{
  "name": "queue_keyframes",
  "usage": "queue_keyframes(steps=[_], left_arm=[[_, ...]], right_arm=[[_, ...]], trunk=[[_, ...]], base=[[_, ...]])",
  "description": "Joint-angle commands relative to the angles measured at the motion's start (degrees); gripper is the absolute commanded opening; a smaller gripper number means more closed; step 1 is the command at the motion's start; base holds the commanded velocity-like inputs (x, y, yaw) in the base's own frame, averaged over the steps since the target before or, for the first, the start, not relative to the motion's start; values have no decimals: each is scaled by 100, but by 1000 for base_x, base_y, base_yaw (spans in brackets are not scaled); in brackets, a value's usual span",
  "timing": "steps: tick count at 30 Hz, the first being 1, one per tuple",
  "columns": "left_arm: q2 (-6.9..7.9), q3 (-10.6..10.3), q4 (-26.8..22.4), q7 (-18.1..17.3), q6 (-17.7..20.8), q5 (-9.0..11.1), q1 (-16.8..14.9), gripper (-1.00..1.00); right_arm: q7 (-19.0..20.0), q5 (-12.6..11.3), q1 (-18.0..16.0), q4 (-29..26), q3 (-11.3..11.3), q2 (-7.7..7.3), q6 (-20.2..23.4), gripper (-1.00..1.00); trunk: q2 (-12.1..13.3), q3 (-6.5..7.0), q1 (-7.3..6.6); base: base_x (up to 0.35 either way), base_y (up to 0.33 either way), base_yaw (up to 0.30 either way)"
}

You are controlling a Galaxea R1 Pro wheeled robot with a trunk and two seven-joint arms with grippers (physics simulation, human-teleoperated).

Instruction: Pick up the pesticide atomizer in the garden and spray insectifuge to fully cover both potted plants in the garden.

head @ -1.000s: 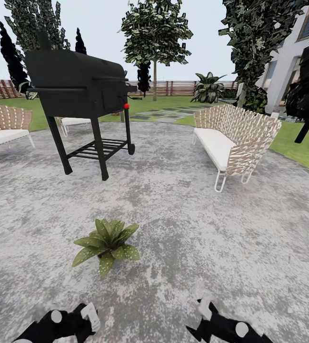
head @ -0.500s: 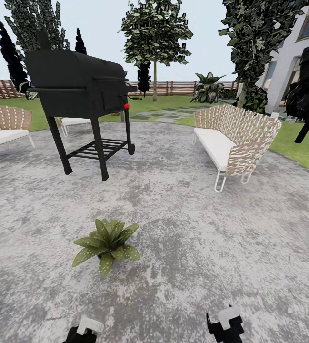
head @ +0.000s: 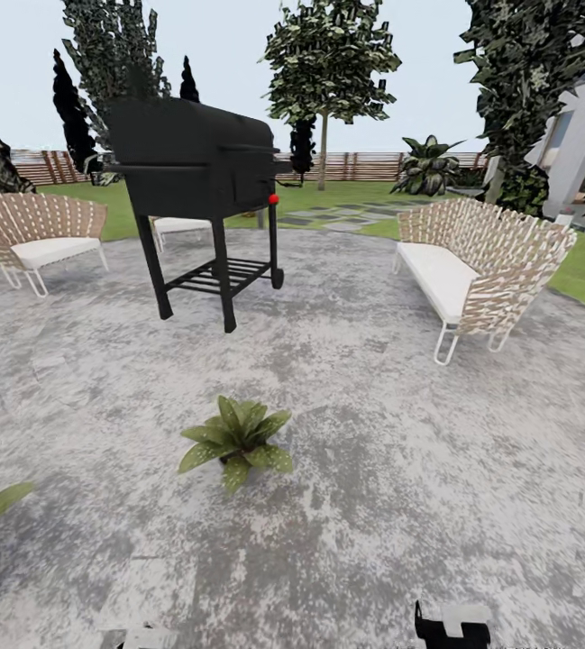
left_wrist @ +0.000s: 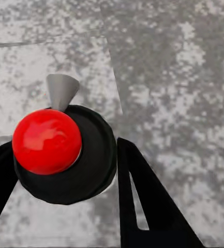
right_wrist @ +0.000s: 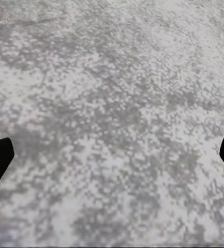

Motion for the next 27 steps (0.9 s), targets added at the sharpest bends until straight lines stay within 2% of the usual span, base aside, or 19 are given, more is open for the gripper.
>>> queue_keyframes(steps=[1,9,14,27], left_arm=[[-1,50,4,-29,-15,-31,-3,-100],[-1,52,6,-29,-15,-30,20,-100],[-4,54,6,-29,-15,-30,31,-100],[-11,63,-7,-23,-15,-30,31,-100]], right_arm=[[-24,59,4,5,-44,0,-16,100],[-24,57,23,5,-44,18,-16,100],[-24,57,32,5,-44,27,-16,100],[-23,57,34,5,-44,28,-16,100]], trunk=[[-2,-5,-4],[-2,-5,-4],[-2,-5,-4],[-2,-5,-4]], base=[[-286,219,279],[-278,227,279],[-68,254,279],[-1,15,279]])
